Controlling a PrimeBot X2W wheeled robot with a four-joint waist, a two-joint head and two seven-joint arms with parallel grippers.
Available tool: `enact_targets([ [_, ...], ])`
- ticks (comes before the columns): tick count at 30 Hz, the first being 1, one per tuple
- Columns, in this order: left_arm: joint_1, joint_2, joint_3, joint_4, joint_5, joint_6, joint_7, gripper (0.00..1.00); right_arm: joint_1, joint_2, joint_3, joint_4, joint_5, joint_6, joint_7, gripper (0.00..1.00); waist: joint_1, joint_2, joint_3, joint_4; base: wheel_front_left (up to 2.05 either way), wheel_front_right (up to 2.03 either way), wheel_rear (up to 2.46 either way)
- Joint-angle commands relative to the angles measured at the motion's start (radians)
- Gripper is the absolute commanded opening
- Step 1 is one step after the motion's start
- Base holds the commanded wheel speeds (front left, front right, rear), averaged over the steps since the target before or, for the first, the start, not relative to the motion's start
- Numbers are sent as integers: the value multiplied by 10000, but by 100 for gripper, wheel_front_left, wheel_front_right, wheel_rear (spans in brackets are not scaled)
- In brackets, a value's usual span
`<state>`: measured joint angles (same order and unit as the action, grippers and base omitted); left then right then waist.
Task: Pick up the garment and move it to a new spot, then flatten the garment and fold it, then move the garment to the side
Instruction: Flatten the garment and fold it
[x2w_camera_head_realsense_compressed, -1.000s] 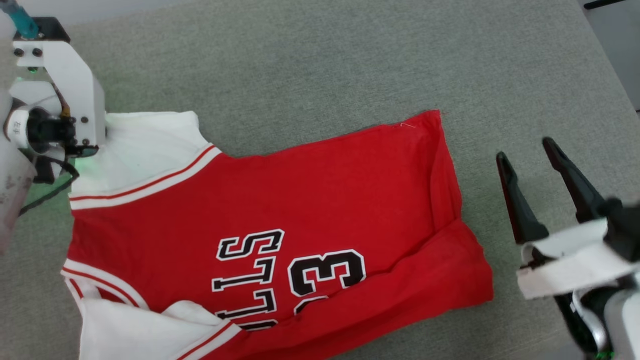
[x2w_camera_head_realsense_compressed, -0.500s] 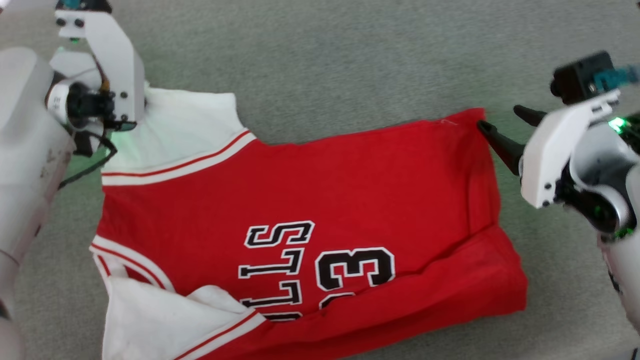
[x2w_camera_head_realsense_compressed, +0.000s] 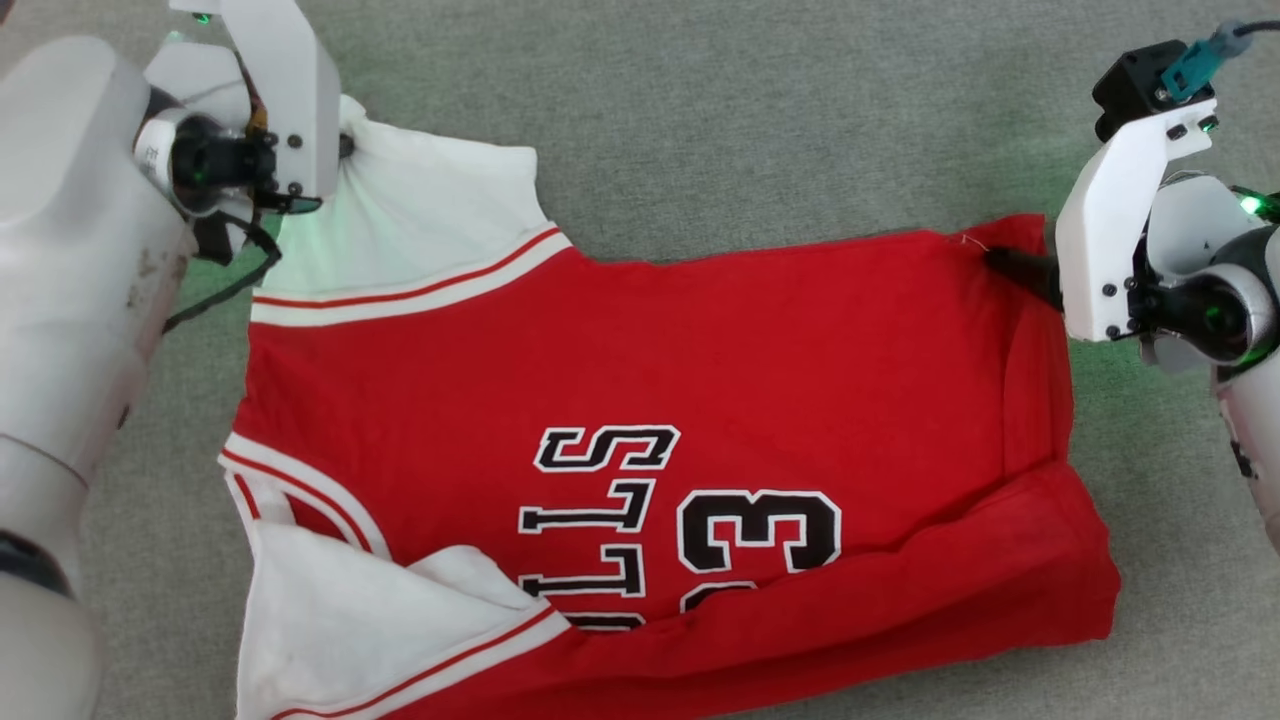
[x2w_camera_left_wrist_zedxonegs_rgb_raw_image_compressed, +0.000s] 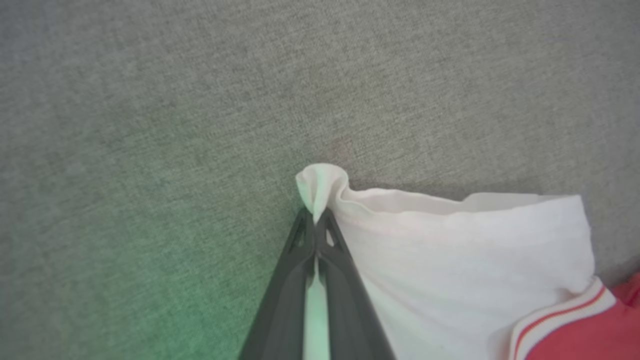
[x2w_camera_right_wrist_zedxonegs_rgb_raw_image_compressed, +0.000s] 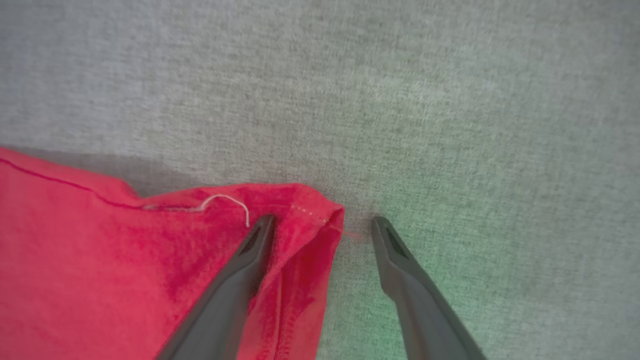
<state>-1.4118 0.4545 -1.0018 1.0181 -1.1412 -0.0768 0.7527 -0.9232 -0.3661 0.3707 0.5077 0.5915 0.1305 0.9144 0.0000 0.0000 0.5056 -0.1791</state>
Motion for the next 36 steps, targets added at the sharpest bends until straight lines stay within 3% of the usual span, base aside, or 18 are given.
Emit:
enact_targets([
  [1,425,-56,-171,292,39,18,19,0,397,199,416,448,60,3,298,3,0,0,10,54,0,0,0],
  [7,426,-191,-141,660,-65,-146,1,0,148,-71,413,649,304,3,505,0,0,0,-196,146,0,0,0],
  [16,229,-314,40,771,-237,-374,-409,0,109,-325,214,427,506,3,-373,0,0,0,-1060,385,0,0,0],
  [28,896,50,-140,205,-436,-462,264,0,1535,-1706,860,-1129,1232,1,-1257,0,0,0,-2666,1018,0,0,0],
  [32,1378,365,-188,-522,-539,-263,566,0,2371,-2214,897,-1936,1503,1,-1155,0,0,0,-3179,1254,0,0,0],
  [36,2171,893,-295,-1814,-711,252,1139,0,3360,-2663,646,-2795,1741,1,-965,0,0,0,-3602,1453,0,0,0],
])
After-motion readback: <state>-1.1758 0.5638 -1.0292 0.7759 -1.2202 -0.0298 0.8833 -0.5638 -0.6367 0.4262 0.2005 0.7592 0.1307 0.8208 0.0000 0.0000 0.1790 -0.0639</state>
